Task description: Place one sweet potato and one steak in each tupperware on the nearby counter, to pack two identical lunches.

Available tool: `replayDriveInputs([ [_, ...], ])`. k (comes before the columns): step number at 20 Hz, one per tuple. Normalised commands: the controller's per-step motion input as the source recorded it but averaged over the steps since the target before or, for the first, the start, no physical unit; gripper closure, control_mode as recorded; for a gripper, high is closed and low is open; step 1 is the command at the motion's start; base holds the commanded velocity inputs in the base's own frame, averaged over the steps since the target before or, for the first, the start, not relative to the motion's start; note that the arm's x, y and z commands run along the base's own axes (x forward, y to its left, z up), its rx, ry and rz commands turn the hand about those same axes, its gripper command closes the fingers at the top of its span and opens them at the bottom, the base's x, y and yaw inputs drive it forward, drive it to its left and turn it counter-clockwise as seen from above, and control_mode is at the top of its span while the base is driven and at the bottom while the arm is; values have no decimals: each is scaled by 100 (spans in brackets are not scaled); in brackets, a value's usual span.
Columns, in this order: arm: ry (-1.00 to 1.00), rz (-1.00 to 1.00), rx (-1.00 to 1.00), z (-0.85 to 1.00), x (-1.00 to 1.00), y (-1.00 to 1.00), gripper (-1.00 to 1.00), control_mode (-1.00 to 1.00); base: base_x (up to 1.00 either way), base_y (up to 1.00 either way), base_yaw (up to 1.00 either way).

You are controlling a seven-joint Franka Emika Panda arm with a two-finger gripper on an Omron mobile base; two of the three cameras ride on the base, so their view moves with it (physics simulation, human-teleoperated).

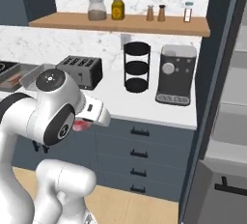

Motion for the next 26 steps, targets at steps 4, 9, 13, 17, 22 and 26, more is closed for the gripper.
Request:
replayDriveInputs([
  [4, 0, 0, 0, 0, 0, 0, 100, 100, 0, 100, 10],
  [9, 0, 0, 0, 0, 0, 0, 100, 100, 23, 100, 3],
  [13, 0, 0, 0, 0, 0, 0, 100, 100, 81, 100, 0],
  [17, 0, 0, 0, 0, 0, 0, 100, 100, 100, 100, 0],
  [22, 0, 0, 0, 0, 0, 0, 100, 100, 100, 35, 1],
  [26, 0, 0, 0, 0, 0, 0, 100, 100, 94, -5, 2],
])
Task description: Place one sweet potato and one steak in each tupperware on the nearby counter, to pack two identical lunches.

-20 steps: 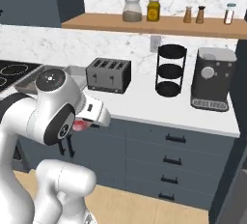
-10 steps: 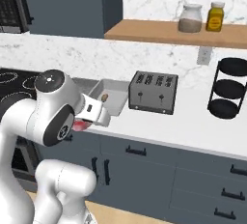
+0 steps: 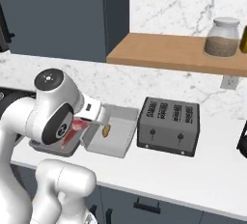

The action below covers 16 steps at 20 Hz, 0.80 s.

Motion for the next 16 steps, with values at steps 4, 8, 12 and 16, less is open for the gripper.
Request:
replayDriveInputs([
  [4, 0, 0, 0, 0, 0, 0, 100, 100, 76, 46, -12],
  [8, 0, -23, 0, -21, 39, 22, 100, -100, 9, 3, -8],
  [12, 4, -3, 0, -52, 96, 13, 100, -100, 0, 0, 0],
  [16, 11, 12, 0, -81, 98, 0, 100, -100, 0, 0, 0],
])
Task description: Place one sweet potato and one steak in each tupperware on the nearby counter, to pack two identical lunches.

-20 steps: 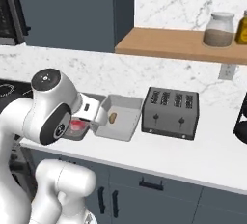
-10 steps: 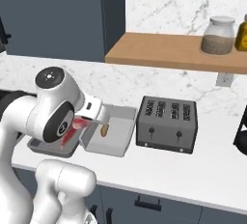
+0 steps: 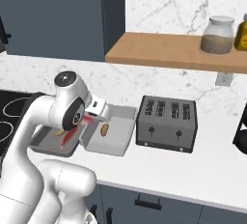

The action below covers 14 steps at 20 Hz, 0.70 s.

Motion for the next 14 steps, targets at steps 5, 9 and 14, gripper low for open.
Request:
replayDriveInputs([
  [5, 15, 10, 0, -97, 96, 0, 100, -100, 0, 0, 0],
  [9, 16, 1, -5, -73, 53, 0, 100, -100, 0, 0, 0],
  [14, 13, 0, -5, -39, 49, -1, 100, -100, 0, 0, 0],
])
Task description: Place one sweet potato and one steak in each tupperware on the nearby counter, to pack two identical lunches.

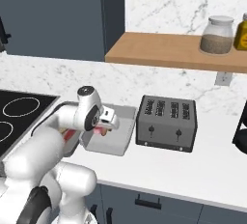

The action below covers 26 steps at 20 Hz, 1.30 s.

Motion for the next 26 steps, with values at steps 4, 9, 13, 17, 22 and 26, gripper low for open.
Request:
replayDriveInputs([
  [4, 10, 0, -1, -20, 45, -10, 100, -100, 0, 0, 0],
  [9, 3, 2, 0, -21, 33, -17, 100, -100, 0, 0, 0],
  [13, 2, 2, -1, -35, 30, -9, 100, -100, 0, 0, 0],
  [17, 8, 3, -1, -50, 27, -12, 100, -100, 0, 0, 0],
  [22, 5, 3, -1, -45, 14, -5, 100, -100, 0, 0, 0],
  [26, 4, 2, -1, -42, 16, 0, 100, -100, 0, 0, 0],
])
